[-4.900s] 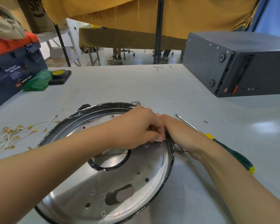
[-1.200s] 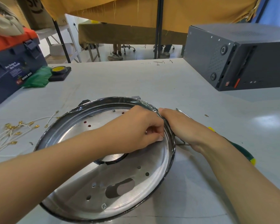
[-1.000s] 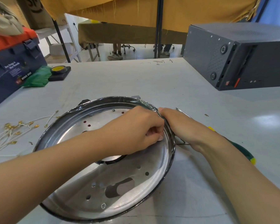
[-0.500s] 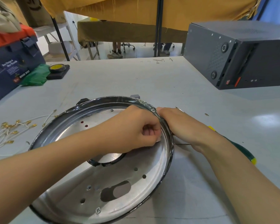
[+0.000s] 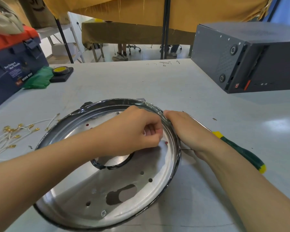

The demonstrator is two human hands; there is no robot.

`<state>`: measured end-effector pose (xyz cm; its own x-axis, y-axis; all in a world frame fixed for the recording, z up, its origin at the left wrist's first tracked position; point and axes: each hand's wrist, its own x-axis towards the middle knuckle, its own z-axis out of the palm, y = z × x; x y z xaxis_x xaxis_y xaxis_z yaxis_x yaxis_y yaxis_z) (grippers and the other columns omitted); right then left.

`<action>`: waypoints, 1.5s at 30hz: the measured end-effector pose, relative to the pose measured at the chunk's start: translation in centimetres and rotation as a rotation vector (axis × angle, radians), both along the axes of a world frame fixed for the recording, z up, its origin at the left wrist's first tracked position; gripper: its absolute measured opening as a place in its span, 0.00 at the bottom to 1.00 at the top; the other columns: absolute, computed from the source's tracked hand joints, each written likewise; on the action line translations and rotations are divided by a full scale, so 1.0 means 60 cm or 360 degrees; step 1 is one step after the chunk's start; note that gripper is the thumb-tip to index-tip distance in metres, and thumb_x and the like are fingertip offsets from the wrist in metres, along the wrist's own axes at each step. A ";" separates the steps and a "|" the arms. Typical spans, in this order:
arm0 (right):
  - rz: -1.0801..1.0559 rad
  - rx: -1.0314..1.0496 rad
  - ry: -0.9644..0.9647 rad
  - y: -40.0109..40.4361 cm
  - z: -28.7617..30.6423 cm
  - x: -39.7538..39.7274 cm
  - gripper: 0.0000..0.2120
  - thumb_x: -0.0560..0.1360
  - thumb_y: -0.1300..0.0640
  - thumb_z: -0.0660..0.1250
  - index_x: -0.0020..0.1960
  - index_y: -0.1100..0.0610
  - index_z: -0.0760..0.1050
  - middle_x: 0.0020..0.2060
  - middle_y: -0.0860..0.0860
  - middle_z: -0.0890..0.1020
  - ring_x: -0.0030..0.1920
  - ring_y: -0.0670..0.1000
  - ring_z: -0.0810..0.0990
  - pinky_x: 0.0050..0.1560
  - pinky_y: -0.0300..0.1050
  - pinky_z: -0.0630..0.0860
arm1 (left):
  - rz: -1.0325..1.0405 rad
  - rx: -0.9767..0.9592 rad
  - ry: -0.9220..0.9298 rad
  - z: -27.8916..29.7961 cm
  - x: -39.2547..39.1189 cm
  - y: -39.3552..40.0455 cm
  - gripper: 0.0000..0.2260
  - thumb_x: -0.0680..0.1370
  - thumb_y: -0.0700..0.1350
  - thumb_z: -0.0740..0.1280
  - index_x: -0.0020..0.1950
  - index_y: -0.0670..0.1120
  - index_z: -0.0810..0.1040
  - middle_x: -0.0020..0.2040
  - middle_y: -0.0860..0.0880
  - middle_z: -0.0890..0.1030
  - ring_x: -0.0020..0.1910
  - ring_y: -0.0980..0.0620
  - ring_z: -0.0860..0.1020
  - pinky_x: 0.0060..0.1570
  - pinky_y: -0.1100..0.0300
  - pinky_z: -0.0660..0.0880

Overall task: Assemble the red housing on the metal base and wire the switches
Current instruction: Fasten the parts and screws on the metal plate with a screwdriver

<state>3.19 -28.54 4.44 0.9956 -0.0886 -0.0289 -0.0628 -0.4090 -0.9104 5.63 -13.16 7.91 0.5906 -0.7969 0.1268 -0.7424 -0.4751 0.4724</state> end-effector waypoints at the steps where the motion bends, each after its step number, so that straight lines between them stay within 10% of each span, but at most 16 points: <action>1: -0.0053 -0.0005 -0.0029 0.000 0.000 0.000 0.18 0.79 0.57 0.52 0.31 0.53 0.63 0.27 0.47 0.68 0.31 0.46 0.65 0.36 0.44 0.63 | 0.0018 -0.0006 -0.0002 0.002 -0.001 0.002 0.04 0.73 0.39 0.68 0.39 0.46 0.79 0.35 0.55 0.79 0.37 0.60 0.75 0.38 0.71 0.70; 14: 0.0173 0.0116 0.0285 -0.028 0.005 -0.043 0.22 0.74 0.53 0.57 0.22 0.50 0.72 0.21 0.44 0.73 0.25 0.45 0.64 0.33 0.42 0.61 | 0.0109 0.0044 0.0010 0.003 -0.030 0.037 0.03 0.73 0.44 0.67 0.40 0.48 0.80 0.37 0.55 0.81 0.39 0.62 0.76 0.36 0.74 0.68; 20: 0.0415 0.0450 0.0522 -0.039 -0.001 -0.054 0.17 0.74 0.45 0.60 0.41 0.60 0.71 0.29 0.61 0.82 0.21 0.49 0.60 0.22 0.38 0.53 | 0.0092 0.0103 0.0030 0.000 -0.047 0.057 0.03 0.74 0.47 0.66 0.42 0.51 0.80 0.39 0.57 0.81 0.41 0.60 0.77 0.38 0.70 0.70; 24: 0.0510 0.0624 0.0599 -0.039 -0.006 -0.055 0.19 0.69 0.45 0.62 0.44 0.62 0.70 0.23 0.55 0.79 0.17 0.46 0.63 0.25 0.42 0.48 | 0.0059 0.0113 -0.0021 -0.003 -0.058 0.070 0.07 0.73 0.51 0.62 0.43 0.53 0.79 0.40 0.59 0.81 0.42 0.59 0.77 0.40 0.67 0.71; 31: 0.0547 0.0715 0.0566 -0.042 -0.008 -0.055 0.20 0.70 0.48 0.60 0.24 0.54 0.77 0.19 0.48 0.76 0.18 0.43 0.64 0.28 0.42 0.48 | 0.0004 0.0099 -0.0075 -0.006 -0.060 0.073 0.10 0.73 0.54 0.60 0.45 0.53 0.79 0.42 0.60 0.80 0.42 0.59 0.76 0.42 0.63 0.71; 45: 0.0551 0.0624 0.0521 -0.041 -0.016 -0.058 0.22 0.71 0.47 0.58 0.24 0.54 0.77 0.16 0.49 0.73 0.18 0.44 0.59 0.24 0.40 0.48 | -0.0056 0.0056 -0.0062 -0.013 -0.055 0.080 0.11 0.72 0.57 0.58 0.45 0.55 0.78 0.45 0.57 0.82 0.43 0.54 0.79 0.41 0.53 0.76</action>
<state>-0.28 -31.00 3.46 0.8986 0.3174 -0.3029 -0.2878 -0.0944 -0.9530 2.33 -8.34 7.13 0.5575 -0.8214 0.1204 -0.7762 -0.4644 0.4263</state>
